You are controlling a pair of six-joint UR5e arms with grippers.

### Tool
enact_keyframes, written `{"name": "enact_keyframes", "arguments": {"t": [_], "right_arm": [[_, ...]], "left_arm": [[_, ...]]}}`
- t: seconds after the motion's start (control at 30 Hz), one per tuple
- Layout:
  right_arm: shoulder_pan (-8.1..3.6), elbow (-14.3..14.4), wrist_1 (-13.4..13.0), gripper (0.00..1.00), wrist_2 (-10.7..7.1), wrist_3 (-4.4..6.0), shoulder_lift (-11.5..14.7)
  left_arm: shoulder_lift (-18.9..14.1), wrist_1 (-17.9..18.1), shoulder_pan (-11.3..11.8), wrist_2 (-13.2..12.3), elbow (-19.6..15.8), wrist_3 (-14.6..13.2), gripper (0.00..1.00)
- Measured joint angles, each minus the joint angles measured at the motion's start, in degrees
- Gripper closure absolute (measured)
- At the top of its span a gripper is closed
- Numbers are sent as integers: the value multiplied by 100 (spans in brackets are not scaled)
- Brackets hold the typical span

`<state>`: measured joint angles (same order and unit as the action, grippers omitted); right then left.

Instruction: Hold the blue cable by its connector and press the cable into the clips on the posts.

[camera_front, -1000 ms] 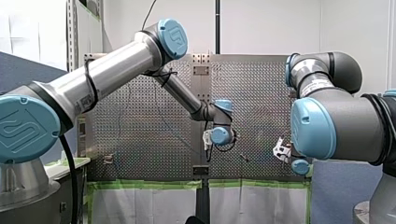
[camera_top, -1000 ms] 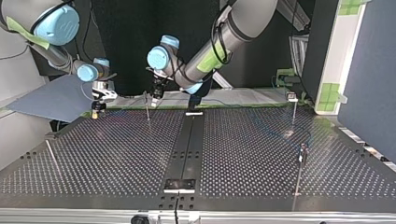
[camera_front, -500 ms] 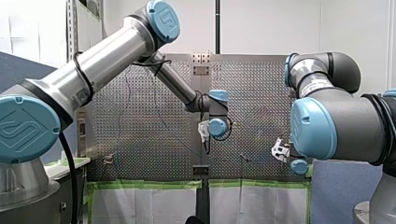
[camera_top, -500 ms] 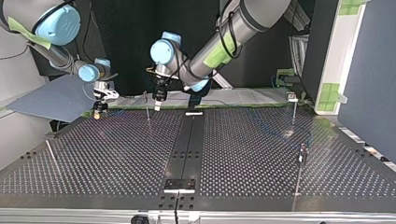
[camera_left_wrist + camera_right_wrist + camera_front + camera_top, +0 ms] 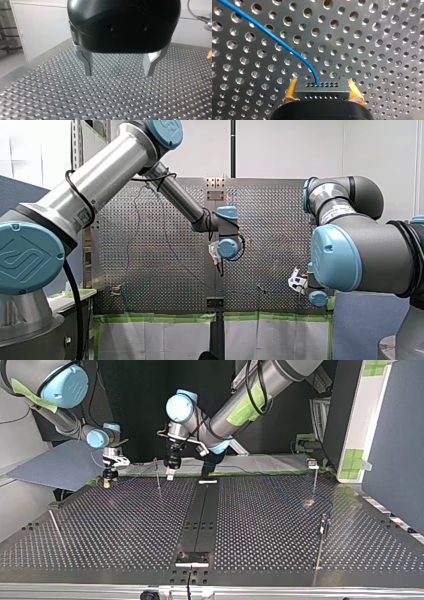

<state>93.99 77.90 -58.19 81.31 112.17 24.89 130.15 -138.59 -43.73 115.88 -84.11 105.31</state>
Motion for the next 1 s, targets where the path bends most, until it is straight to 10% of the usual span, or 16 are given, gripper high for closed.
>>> {"name": "enact_keyframes", "arguments": {"t": [1.0], "right_arm": [[153,-24,0,100,-45,-6,0]], "left_arm": [[-1563,392,-160,565,-1564,16,0]]}}
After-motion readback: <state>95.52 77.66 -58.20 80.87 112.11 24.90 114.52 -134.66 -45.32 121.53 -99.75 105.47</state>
